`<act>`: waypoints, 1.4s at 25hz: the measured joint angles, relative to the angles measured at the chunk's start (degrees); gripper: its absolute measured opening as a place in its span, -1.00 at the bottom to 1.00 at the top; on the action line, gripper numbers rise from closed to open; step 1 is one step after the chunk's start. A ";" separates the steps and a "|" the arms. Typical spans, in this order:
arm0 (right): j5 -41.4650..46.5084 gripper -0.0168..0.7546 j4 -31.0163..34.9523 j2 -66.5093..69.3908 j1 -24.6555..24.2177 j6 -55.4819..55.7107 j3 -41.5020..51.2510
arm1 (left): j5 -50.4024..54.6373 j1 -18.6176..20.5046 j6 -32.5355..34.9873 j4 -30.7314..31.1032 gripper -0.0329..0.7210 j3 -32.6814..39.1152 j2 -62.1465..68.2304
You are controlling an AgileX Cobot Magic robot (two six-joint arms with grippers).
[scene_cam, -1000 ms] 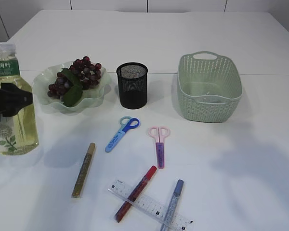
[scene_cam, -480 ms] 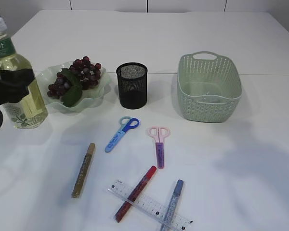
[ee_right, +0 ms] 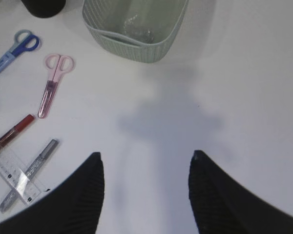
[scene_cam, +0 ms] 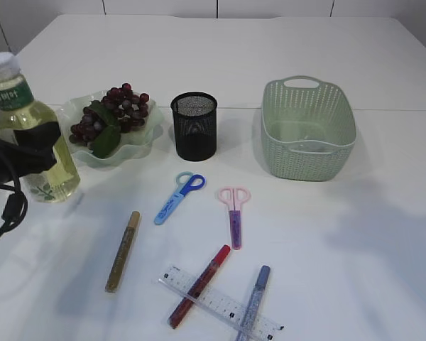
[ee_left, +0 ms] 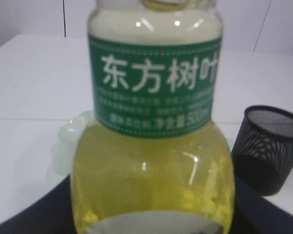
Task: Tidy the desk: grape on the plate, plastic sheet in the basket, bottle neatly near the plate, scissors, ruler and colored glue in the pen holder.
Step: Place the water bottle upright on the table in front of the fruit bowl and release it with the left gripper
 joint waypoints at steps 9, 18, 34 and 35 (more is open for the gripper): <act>-6.98 0.18 -2.80 -3.26 0.00 -0.77 7.91 | -0.03 0.00 0.25 1.15 0.23 -2.68 5.49; -11.79 0.18 -5.10 -3.26 0.00 -0.77 10.19 | -0.04 0.00 0.25 2.31 0.23 -7.39 11.81; -16.24 0.18 -6.84 -3.26 0.00 -1.07 10.22 | -0.04 0.00 0.25 2.63 0.23 -8.24 12.96; -16.43 0.18 -6.96 -3.26 0.00 -1.07 10.22 | -0.04 0.00 0.25 2.63 0.23 -8.24 12.96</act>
